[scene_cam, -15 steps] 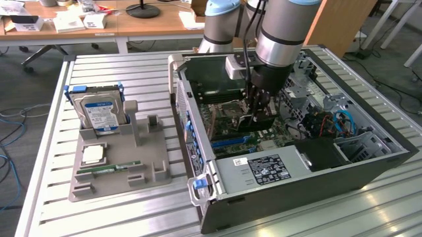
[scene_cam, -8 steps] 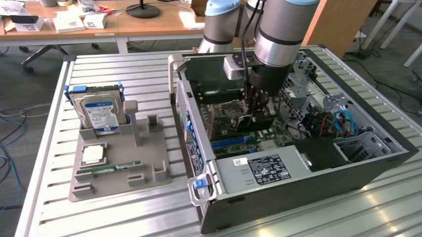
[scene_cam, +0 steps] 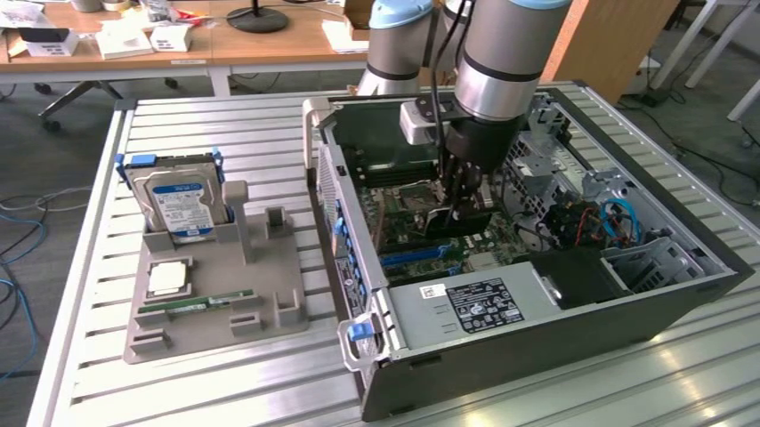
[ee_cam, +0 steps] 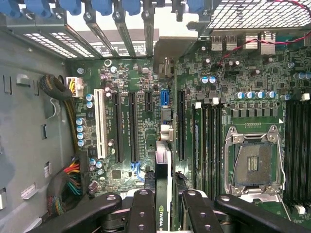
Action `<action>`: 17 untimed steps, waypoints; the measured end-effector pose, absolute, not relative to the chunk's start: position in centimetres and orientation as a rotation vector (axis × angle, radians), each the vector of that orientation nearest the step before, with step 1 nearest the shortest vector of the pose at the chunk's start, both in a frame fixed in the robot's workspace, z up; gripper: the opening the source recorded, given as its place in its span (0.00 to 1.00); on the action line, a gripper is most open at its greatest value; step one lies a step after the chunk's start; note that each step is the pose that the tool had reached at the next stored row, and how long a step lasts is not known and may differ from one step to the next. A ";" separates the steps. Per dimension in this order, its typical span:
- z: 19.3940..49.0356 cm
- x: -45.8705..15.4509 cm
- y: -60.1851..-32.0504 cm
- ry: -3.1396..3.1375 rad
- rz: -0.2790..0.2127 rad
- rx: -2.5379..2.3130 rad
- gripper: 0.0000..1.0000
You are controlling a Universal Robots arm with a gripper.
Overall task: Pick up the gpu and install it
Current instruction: 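Insert the gpu into the slot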
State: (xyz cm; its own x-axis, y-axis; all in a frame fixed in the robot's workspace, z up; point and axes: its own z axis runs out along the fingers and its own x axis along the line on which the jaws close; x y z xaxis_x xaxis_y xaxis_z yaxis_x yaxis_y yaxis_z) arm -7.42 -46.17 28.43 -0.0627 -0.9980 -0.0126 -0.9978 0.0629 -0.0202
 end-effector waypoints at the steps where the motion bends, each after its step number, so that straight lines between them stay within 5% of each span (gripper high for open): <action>1: 28.4 -7.4 -46.2 2.273 -0.010 -2.135 0.26; 17: 28.4 -7.2 -46.2 2.280 0.003 -2.140 0.26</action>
